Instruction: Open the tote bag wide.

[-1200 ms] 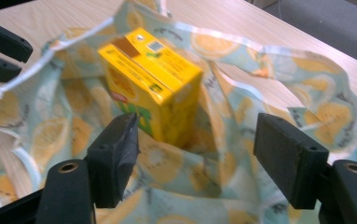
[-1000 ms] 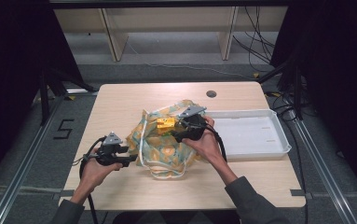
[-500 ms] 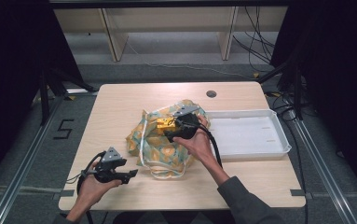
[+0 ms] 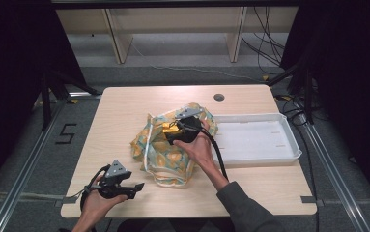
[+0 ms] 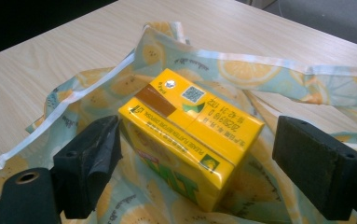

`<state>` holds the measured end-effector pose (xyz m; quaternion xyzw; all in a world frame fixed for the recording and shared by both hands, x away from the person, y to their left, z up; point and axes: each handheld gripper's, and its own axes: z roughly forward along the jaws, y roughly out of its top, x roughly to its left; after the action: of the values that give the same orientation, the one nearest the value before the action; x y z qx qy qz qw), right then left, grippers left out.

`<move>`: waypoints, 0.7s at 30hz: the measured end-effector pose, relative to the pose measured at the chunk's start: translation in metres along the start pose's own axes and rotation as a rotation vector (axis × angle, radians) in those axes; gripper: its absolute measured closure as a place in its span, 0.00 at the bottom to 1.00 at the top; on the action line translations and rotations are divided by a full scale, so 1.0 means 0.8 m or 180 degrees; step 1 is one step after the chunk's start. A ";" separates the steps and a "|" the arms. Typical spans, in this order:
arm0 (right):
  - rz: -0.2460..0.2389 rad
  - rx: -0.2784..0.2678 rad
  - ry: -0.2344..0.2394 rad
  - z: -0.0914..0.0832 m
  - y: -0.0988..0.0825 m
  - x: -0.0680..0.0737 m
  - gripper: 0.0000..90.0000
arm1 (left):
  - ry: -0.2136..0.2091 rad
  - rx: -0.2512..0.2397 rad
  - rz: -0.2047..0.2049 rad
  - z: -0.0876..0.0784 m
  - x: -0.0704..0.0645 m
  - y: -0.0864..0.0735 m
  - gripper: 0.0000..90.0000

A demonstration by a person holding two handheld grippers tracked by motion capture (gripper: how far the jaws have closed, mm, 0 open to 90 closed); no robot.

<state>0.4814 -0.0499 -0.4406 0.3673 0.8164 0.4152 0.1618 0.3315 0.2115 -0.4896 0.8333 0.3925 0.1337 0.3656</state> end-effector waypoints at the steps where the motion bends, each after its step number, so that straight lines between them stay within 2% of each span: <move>1: -0.0041 -0.0026 0.0004 0.002 0.000 -0.001 0.18 | -0.0002 0.0008 -0.0007 0.000 0.000 0.000 0.35; 2: -0.0030 -0.0033 -0.0010 0.005 0.000 0.002 0.18 | -0.0001 -0.0002 -0.0007 0.000 0.000 0.000 0.35; 3: -0.0005 0.0013 -0.0020 0.004 0.002 0.004 0.18 | 0.0004 0.0022 0.0068 0.000 0.001 0.000 0.35; 4: -0.0040 0.0004 -0.0041 0.005 0.003 0.004 0.18 | 0.0021 -0.0014 -0.0018 0.001 -0.001 0.000 0.35; 6: -0.0036 -0.0050 -0.0076 0.008 0.003 0.006 0.18 | 0.0016 -0.0027 -0.0029 0.002 -0.002 0.000 0.35; 7: -0.0024 0.0016 -0.0058 0.009 0.006 0.008 0.18 | -0.0002 -0.0028 -0.0007 0.002 -0.001 0.000 0.35; 8: -0.0024 0.0016 -0.0058 0.009 0.006 0.008 0.18 | -0.0003 0.0012 0.0052 0.000 0.000 0.001 0.35; 10: -0.0063 0.0044 -0.0103 0.011 0.009 0.010 0.18 | 0.0024 -0.0023 0.0089 0.001 0.002 0.001 0.35; 11: -0.0003 0.0111 -0.0147 0.011 0.011 0.013 0.18 | 0.0049 -0.0004 0.0098 0.001 0.003 0.001 0.35; 14: -0.0026 0.0140 -0.0167 0.014 0.012 0.012 0.18 | 0.0047 -0.0023 0.0023 0.003 0.002 0.000 0.35; 15: 0.0015 0.0157 -0.0185 0.017 0.012 0.010 0.18 | 0.0003 -0.0011 0.0000 0.003 0.002 -0.001 0.35; 18: 0.0005 0.0163 -0.0172 0.020 0.011 0.009 0.18 | -0.0012 0.0023 -0.0018 0.002 0.002 -0.001 0.35; 19: -0.0022 0.0133 -0.0191 0.023 0.010 0.009 0.18 | 0.0001 0.0053 0.0024 0.001 0.003 0.000 0.35; 20: -0.0007 0.0182 -0.0191 0.023 0.011 0.009 0.18 | -0.0004 0.0051 0.0028 0.001 0.002 -0.001 0.35; 21: -0.0006 0.0185 -0.0187 0.025 0.010 0.010 0.18 | -0.0020 0.0026 -0.0006 0.002 0.001 -0.001 0.35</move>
<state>0.4915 -0.0297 -0.4458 0.3831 0.8234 0.3802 0.1753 0.3324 0.2118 -0.4911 0.8349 0.3926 0.1291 0.3635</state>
